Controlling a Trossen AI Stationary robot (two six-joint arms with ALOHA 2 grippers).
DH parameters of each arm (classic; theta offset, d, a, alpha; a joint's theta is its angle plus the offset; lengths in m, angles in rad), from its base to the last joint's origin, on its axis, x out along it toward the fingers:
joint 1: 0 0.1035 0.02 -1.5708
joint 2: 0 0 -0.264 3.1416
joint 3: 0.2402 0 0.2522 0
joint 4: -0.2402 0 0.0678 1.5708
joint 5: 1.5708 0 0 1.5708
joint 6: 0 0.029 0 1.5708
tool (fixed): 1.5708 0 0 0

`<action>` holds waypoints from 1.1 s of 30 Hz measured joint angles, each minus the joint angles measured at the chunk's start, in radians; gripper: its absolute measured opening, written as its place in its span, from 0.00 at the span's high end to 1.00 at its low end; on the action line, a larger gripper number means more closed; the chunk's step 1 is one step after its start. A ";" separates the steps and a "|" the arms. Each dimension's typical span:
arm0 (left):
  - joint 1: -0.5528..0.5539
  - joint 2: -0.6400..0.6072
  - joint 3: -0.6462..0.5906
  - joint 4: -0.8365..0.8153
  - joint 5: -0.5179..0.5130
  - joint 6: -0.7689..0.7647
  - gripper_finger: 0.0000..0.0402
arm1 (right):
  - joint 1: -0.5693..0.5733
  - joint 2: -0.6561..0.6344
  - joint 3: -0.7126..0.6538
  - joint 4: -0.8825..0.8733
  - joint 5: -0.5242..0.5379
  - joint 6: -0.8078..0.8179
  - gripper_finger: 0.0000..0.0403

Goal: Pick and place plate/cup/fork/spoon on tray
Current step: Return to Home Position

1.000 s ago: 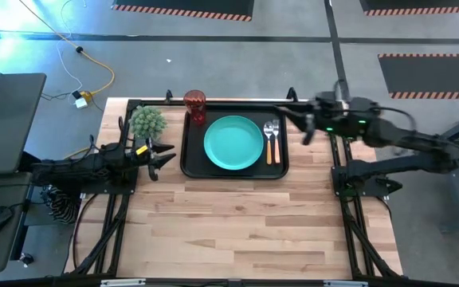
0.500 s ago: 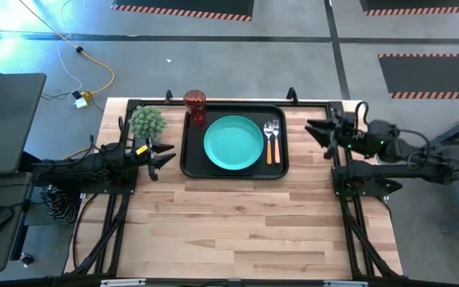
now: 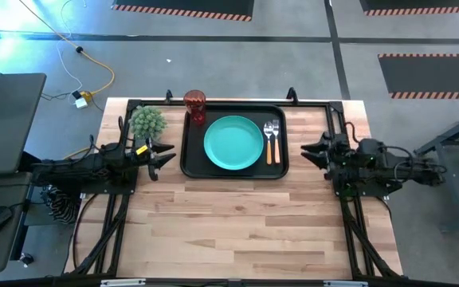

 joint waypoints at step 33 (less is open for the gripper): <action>0.000 0.000 0.000 0.000 -0.007 0.053 0.61 | 0.200 -0.111 -0.245 0.093 -0.043 0.080 0.67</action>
